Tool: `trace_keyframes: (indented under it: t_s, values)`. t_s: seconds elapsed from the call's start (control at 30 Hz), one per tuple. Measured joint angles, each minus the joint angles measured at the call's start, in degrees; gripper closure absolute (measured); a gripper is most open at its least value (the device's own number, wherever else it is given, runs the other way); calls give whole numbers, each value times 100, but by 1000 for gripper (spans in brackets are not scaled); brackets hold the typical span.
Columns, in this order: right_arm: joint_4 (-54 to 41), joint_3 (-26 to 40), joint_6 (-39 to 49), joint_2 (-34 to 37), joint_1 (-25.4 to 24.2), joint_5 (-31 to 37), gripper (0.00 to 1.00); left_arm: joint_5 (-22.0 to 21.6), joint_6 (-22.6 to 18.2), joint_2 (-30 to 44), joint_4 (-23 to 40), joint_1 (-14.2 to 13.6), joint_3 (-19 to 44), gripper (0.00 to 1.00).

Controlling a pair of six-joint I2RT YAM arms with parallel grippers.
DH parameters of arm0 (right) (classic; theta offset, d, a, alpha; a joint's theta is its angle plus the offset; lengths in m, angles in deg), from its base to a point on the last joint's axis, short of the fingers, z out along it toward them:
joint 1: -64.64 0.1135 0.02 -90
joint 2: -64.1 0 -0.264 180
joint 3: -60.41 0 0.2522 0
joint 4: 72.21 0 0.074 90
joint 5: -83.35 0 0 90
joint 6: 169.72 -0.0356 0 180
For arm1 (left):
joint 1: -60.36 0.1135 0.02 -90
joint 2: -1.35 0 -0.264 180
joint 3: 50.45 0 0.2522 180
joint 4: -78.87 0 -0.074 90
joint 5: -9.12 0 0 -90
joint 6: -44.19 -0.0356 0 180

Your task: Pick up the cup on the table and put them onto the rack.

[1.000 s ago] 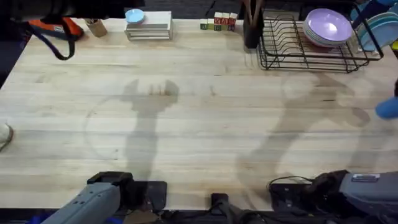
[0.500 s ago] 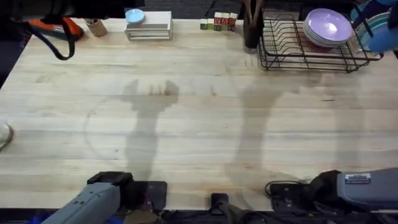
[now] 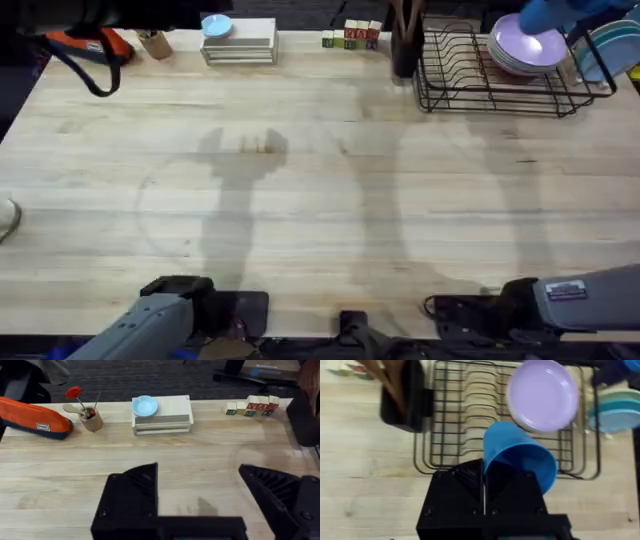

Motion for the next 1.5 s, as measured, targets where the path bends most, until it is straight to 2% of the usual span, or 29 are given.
trace_keyframes:
  t_s: [0.63, 1.0, 1.5]
  values:
    - [130, 0, 2, 1141, 1063, 0, 971, 0, 0, 0, 0, 0, 0, 7]
    - [147, 0, 2, 1807, 1083, 0, 971, 0, 0, 0, 0, 0, 0, 7]
    - [274, 0, 2, 2133, 1083, 0, 971, 0, 0, 0, 2, 0, 0, 8]
